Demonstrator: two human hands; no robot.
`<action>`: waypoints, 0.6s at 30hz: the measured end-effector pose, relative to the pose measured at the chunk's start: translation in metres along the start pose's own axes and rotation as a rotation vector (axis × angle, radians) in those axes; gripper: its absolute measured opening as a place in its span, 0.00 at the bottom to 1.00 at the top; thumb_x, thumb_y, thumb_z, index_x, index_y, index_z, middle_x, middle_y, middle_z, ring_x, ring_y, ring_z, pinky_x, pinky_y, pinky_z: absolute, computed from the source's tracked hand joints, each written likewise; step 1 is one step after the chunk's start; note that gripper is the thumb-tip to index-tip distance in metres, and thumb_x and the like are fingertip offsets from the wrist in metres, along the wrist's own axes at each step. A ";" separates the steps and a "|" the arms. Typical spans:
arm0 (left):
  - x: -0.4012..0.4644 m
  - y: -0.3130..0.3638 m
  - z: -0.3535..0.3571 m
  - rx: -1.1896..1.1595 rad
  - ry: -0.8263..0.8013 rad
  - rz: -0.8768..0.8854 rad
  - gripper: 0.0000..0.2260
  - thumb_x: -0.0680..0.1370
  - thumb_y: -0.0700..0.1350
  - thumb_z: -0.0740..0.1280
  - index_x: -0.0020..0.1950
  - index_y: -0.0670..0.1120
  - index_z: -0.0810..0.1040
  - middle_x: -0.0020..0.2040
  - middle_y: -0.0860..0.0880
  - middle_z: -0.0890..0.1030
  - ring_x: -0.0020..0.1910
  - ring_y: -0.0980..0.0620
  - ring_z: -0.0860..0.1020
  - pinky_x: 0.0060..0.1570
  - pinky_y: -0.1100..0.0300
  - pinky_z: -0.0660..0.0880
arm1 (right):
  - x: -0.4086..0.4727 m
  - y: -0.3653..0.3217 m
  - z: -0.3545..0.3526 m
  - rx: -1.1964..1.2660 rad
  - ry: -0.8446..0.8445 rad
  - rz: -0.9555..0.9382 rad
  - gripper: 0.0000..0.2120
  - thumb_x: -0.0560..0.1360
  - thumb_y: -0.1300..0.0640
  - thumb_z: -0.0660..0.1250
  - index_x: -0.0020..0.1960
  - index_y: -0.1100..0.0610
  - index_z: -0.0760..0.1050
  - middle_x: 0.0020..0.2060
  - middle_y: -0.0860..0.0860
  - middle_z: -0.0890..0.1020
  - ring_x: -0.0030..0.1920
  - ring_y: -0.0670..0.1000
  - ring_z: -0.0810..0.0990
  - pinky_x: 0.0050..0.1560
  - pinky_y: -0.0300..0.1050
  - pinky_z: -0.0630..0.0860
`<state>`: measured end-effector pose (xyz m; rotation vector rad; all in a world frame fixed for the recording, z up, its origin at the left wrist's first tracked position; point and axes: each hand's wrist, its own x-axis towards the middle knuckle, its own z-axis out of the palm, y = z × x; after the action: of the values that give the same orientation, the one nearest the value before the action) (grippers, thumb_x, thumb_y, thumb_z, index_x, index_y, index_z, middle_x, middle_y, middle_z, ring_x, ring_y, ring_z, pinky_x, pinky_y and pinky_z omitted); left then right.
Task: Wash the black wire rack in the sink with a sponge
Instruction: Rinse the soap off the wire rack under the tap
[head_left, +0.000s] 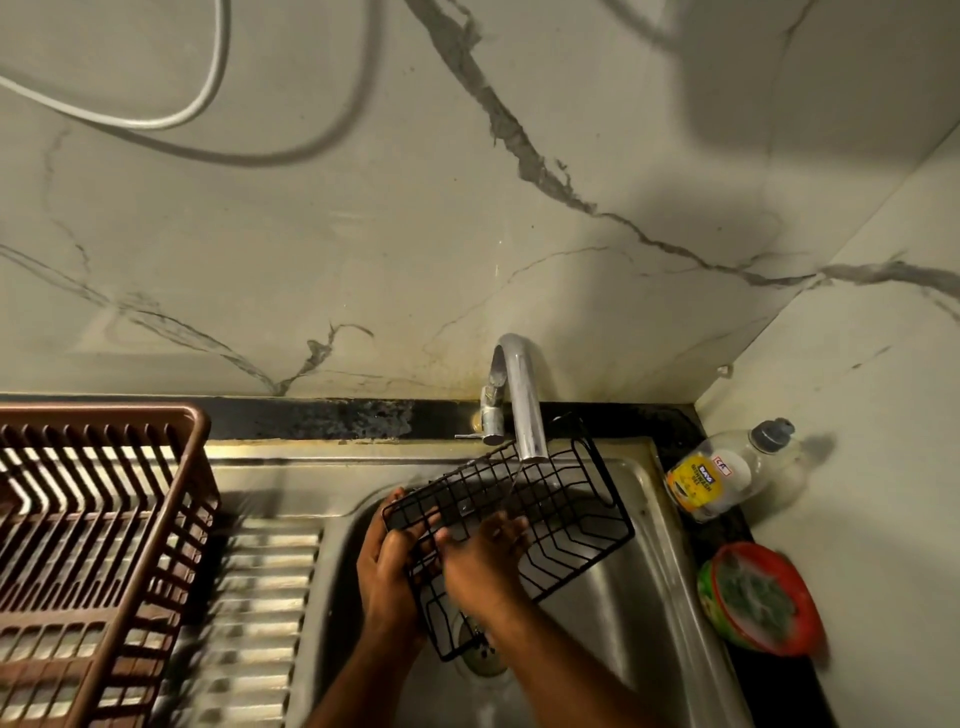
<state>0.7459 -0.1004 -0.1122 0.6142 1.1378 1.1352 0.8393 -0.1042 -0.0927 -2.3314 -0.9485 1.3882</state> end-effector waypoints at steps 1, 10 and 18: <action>0.002 0.001 0.000 -0.010 -0.002 0.002 0.22 0.77 0.38 0.60 0.70 0.46 0.76 0.57 0.40 0.85 0.55 0.42 0.84 0.46 0.53 0.82 | -0.006 0.000 0.009 0.011 -0.085 -0.015 0.40 0.79 0.38 0.59 0.81 0.58 0.51 0.80 0.59 0.48 0.80 0.62 0.50 0.76 0.59 0.59; 0.007 0.014 -0.008 0.011 -0.090 -0.054 0.19 0.80 0.46 0.61 0.71 0.52 0.75 0.58 0.38 0.84 0.55 0.38 0.84 0.55 0.38 0.78 | 0.028 0.006 -0.084 0.988 0.299 -0.049 0.09 0.80 0.58 0.62 0.50 0.59 0.81 0.40 0.55 0.86 0.41 0.51 0.85 0.39 0.44 0.79; 0.011 0.015 -0.010 0.073 -0.191 -0.070 0.25 0.70 0.54 0.67 0.67 0.51 0.79 0.60 0.38 0.83 0.58 0.36 0.82 0.52 0.39 0.80 | 0.013 0.008 -0.064 0.529 -0.465 -0.015 0.17 0.81 0.57 0.56 0.59 0.62 0.81 0.52 0.57 0.86 0.55 0.55 0.85 0.57 0.48 0.79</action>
<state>0.7312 -0.0861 -0.1071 0.7189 1.0318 0.9570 0.9018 -0.0951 -0.0734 -1.6461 -0.5931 1.9372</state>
